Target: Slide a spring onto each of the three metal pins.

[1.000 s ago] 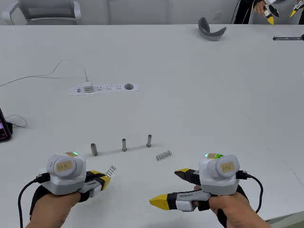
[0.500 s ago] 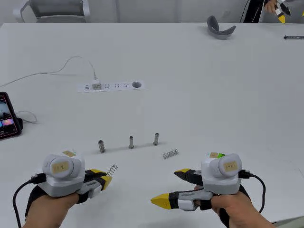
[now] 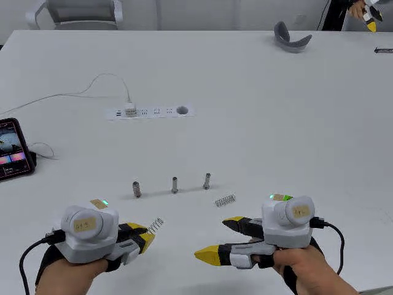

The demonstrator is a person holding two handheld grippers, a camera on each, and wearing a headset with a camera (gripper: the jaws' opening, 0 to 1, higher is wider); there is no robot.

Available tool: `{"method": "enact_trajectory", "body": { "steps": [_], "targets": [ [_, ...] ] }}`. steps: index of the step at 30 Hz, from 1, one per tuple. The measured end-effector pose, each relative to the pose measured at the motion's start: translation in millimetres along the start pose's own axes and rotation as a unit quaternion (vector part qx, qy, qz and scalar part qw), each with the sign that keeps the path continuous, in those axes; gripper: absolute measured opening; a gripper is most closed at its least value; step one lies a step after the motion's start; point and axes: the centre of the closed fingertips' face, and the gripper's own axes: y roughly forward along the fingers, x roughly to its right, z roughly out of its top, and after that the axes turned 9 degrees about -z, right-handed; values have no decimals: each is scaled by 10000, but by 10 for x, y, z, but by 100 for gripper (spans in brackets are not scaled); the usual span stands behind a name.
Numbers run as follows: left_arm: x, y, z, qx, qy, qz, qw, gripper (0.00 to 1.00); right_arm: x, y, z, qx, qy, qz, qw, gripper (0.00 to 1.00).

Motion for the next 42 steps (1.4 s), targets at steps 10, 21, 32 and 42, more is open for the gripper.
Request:
{"method": "enact_trajectory", "body": {
  "steps": [10, 21, 32, 42],
  "targets": [
    [208, 31, 115, 2, 265, -214, 9994, 10, -77, 24, 104, 92, 111, 167, 9998, 67],
    [388, 135, 202, -27, 452, -463, 9979, 10, -145, 30, 187, 214, 404, 348, 9984, 57],
    [616, 244, 226, -75, 629, -704, 9955, 10, -200, 23, 159, 251, 721, 527, 9957, 41],
    [822, 311, 297, -87, 857, -914, 9921, 10, -234, -6, 140, 264, 1074, 727, 9912, 28]
  ]
}}
